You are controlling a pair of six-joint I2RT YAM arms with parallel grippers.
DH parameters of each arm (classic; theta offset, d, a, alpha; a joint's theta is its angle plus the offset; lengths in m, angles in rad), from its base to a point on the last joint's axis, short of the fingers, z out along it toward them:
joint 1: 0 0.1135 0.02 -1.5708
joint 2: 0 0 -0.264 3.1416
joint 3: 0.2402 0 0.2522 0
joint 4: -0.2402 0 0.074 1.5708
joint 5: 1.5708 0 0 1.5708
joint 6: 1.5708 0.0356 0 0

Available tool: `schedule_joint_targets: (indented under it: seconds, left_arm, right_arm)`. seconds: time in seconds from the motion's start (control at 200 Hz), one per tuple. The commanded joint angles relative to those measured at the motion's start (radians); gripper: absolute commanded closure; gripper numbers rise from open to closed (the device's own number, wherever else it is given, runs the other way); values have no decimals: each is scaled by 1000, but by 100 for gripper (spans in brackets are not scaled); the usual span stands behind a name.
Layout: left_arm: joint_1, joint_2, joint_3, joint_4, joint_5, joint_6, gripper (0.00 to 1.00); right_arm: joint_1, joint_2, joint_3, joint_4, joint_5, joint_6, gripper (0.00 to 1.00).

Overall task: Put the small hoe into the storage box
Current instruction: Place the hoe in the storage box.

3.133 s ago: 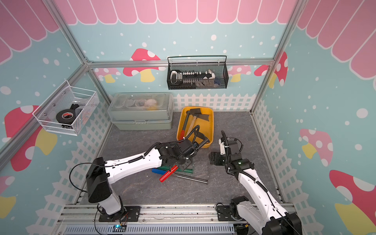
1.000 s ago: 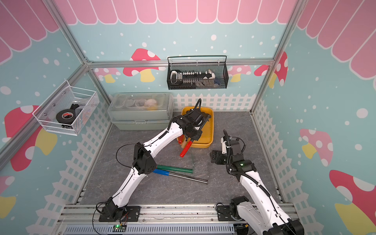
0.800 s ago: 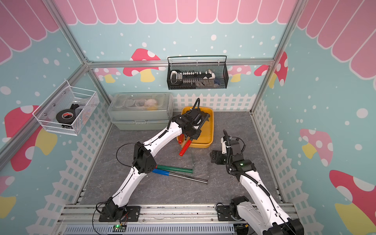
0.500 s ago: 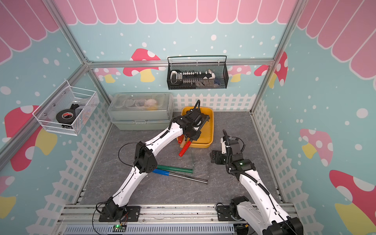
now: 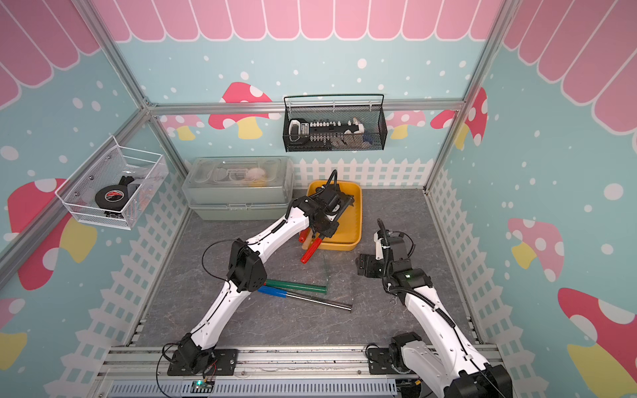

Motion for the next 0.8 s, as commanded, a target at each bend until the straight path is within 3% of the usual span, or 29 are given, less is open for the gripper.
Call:
schedule_joint_targets:
  seconds: [0.0,0.39,0.45,0.796]
  left_arm:
    - [5,-2,45,50,-33,38,97]
    - [-7,19,38,30,-54,85,88]
    - [-7,16,37,21,-63,76,82]
    - [-20,1,47,-71,-88,72,82]
  right_arm:
    - [-3,2,-3,8,-1,-1,11]
    - [-3,-1,-12,12,-2,3,11]
    - [-3,-1,-12,12,-2,2,11]
    - [-3,-2,-13,12,-2,3,11]
